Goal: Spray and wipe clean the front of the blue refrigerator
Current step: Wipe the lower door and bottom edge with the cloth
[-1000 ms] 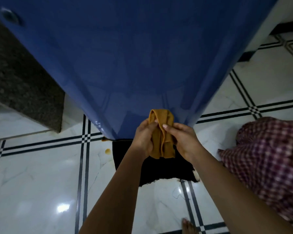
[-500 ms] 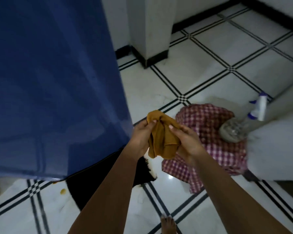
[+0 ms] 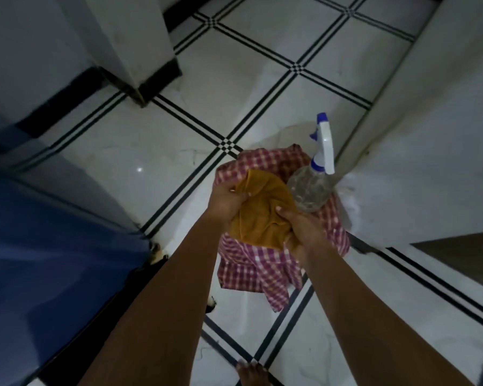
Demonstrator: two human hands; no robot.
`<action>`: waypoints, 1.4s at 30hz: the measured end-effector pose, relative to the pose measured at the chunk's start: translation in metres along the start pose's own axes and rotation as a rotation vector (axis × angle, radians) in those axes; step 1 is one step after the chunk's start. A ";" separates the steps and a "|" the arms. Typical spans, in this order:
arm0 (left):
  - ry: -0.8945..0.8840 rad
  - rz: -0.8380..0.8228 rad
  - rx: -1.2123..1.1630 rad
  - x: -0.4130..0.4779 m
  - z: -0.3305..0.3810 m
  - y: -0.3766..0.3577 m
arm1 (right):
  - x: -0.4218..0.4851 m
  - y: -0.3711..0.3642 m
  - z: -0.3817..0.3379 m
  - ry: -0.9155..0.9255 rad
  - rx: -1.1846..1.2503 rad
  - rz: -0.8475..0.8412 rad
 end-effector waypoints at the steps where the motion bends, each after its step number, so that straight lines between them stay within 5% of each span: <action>1: -0.017 0.014 0.052 0.008 0.000 -0.003 | 0.009 0.004 0.002 -0.006 0.022 0.024; 11: -0.045 -0.014 0.220 0.066 -0.010 -0.039 | 0.065 0.042 0.029 0.050 0.133 0.197; 24: -0.103 0.073 0.278 0.077 -0.008 -0.014 | 0.030 0.045 0.005 0.359 -0.093 0.340; 29: 0.071 0.060 0.095 0.069 -0.035 -0.009 | 0.029 0.053 0.023 0.230 -0.088 0.248; 33: 0.224 0.019 -0.163 0.057 -0.050 -0.018 | 0.032 0.059 0.036 0.162 -0.064 0.362; 42: 0.086 0.091 0.013 0.044 -0.049 -0.011 | 0.019 0.053 0.029 0.155 -0.089 0.455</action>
Point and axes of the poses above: each hand's wrist, its own x-axis towards the middle knuckle, its own y-axis out of the back of the hand, z = x × y, the point moved 7 cm from there along x, towards the middle knuckle
